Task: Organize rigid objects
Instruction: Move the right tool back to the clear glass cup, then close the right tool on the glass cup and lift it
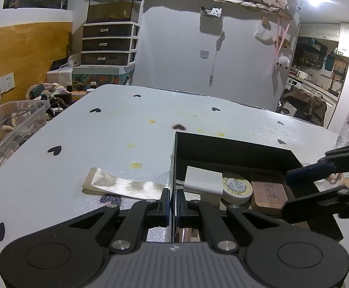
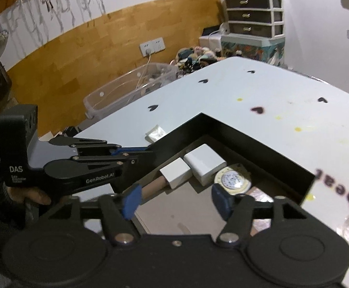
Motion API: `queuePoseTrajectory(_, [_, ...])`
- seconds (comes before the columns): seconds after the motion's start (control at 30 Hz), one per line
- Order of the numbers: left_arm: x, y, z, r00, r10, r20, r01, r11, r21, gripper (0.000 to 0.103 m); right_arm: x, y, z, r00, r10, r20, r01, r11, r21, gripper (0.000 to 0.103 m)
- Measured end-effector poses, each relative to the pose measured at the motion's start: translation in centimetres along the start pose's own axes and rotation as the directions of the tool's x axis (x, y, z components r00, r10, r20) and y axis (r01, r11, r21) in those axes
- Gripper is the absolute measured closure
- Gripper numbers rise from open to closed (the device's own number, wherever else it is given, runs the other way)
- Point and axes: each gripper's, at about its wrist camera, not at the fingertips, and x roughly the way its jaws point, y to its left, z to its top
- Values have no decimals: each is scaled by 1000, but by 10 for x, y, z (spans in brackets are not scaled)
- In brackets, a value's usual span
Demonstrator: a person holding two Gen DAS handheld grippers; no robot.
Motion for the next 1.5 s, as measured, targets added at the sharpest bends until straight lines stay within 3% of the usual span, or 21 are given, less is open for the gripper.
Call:
queuePoseTrajectory(0.23, [-4,-3,-1,1000,16,0,-16,1000,0,99,-21,0,-16,995,-25,95,25,1000,2,7])
queuePoseTrajectory(0.4, [-5,-5,-2,1000,27,-1,-27,1000,-1,99,-37,0,-30,985,-25,171,26,1000,-3,0])
queuePoseTrajectory(0.63, [-5,-6,-3,999,39,-6,-39,999,0,99,-48,-6,-47,977,-67,204,63,998,26,0])
queuePoseTrajectory(0.93, [-4,-6,-4,999,43,-8,-43,999,-1,99,-64,-26,-67,936,-201,288,177,978,105,0])
queuePoseTrajectory(1.1, [-4,-6,-4,999,41,-8,-41,999,-2,99,-67,-56,-69,913,-327,245,283,938,198,0])
queuePoseTrajectory(1.3, [-4,-6,-4,999,41,-9,-41,999,-2,99,-56,-98,-67,857,-482,182,431,865,258,12])
queuePoseTrajectory(1.5, [-1,-7,-7,999,40,-16,-40,999,-3,99,-28,-127,-67,861,-499,94,460,844,275,29])
